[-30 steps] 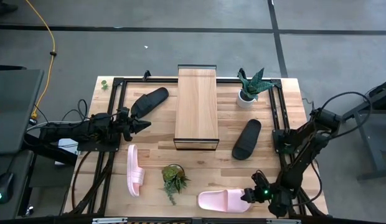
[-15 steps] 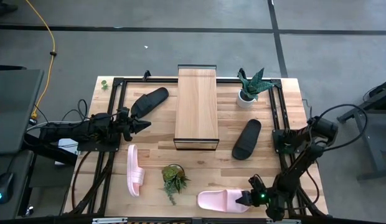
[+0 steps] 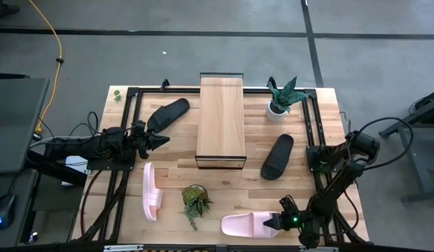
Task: Pick and place slides into the shelf
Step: Put the right pink slide on the shelf
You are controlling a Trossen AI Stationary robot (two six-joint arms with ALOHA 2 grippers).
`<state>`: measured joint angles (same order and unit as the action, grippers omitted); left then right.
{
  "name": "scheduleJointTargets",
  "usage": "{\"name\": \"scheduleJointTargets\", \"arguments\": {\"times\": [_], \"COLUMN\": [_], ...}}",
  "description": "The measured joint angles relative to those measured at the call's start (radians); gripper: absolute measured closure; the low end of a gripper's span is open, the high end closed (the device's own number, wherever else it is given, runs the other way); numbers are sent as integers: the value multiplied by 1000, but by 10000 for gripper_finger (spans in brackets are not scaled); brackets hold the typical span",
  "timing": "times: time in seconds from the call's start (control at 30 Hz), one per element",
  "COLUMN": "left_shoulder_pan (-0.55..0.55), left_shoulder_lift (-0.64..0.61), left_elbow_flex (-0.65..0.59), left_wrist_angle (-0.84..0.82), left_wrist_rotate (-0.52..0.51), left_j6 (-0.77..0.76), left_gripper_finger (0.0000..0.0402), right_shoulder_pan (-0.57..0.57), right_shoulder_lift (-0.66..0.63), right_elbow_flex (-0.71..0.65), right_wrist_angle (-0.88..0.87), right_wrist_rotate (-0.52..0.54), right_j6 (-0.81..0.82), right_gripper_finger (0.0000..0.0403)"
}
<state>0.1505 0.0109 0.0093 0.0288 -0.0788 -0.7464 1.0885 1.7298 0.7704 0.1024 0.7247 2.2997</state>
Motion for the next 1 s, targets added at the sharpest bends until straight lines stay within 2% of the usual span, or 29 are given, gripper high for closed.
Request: {"name": "scheduleJointTargets", "arguments": {"times": [0.4, 0.77, 1.0], "left_shoulder_pan": [0, 0, 0], "left_shoulder_lift": [0, 0, 0], "left_elbow_flex": [0, 0, 0], "left_wrist_angle": [0, 0, 0], "left_wrist_rotate": [0, 0, 0], "left_j6": [0, 0, 0], "left_gripper_finger": [401, 401, 401], "right_shoulder_pan": [0, 0, 0], "right_shoulder_lift": [0, 0, 0], "right_elbow_flex": [0, 2, 68], "right_wrist_angle": [30, 140, 141], "right_wrist_rotate": [41, 108, 145], "right_j6": [-50, -130, -205], "right_gripper_finger": [396, 401, 402]}}
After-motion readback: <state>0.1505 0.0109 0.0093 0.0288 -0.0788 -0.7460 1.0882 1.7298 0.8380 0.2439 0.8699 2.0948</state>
